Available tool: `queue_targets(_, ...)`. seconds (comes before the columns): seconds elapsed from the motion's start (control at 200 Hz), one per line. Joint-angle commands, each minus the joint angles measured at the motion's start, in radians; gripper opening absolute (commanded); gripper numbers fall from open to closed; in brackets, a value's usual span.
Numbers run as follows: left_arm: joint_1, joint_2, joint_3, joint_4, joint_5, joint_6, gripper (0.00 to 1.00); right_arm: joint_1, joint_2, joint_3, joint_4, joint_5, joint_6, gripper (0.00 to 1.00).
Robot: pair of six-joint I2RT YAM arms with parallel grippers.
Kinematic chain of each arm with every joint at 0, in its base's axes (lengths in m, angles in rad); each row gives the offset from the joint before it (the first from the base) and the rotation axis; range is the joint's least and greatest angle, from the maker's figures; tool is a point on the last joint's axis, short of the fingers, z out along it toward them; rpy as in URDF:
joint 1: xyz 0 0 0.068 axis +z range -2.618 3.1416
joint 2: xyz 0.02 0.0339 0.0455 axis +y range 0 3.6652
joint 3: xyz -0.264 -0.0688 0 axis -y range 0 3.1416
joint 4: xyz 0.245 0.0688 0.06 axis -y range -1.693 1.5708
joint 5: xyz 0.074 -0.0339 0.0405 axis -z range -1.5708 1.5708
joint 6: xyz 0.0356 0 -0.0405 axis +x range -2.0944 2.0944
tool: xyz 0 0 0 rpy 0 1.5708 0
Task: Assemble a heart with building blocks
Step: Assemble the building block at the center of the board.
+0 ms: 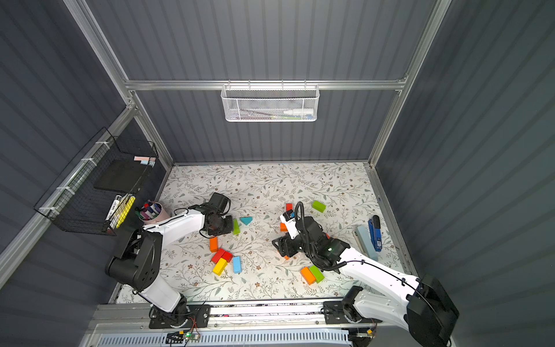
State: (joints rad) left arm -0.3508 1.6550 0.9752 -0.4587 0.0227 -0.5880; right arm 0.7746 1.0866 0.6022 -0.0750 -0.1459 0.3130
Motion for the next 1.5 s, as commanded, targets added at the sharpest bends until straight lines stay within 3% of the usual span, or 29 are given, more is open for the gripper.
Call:
queue_targets(0.0, -0.004, 0.002, -0.013, 0.028, 0.046, 0.042, 0.25, -0.004, -0.007, -0.014, 0.001, 0.013, -0.003, 0.73)
queue_targets(0.2, -0.004, -0.003, 0.005, 0.042, 0.059, 0.057, 0.26, -0.005, -0.022, -0.019, 0.005, 0.019, 0.007, 0.73)
queue_targets(0.435, -0.004, -0.043, 0.021, -0.029, -0.027, 0.075, 0.27, -0.005, -0.031, -0.027, 0.008, 0.022, 0.011, 0.73)
queue_targets(0.745, -0.004, -0.064, 0.027, -0.090, -0.010, 0.139, 0.27, -0.005, -0.031, -0.033, 0.006, 0.030, 0.013, 0.73)
queue_targets(0.85, -0.004, -0.093, 0.033, -0.104, -0.022, 0.140, 0.27, -0.004, -0.007, -0.029, 0.032, -0.017, 0.024, 0.73)
queue_targets(0.935, -0.004, -0.130, 0.048, -0.107, -0.025, 0.186, 0.30, -0.002, 0.044, -0.014, 0.068, -0.056, 0.047, 0.73)
queue_targets(1.071, -0.004, -0.196, 0.075, -0.100, -0.045, 0.258, 0.37, 0.004, 0.144, 0.049, 0.077, -0.020, 0.158, 0.70)
queue_targets(1.276, -0.004, -0.287, 0.091, -0.151, -0.179, 0.221, 0.45, 0.088, 0.377, 0.216, 0.091, 0.044, 0.336, 0.63)
queue_targets(1.491, -0.003, -0.325, 0.064, -0.139, -0.246, 0.202, 0.43, 0.160, 0.620, 0.430, 0.072, 0.108, 0.443, 0.49)
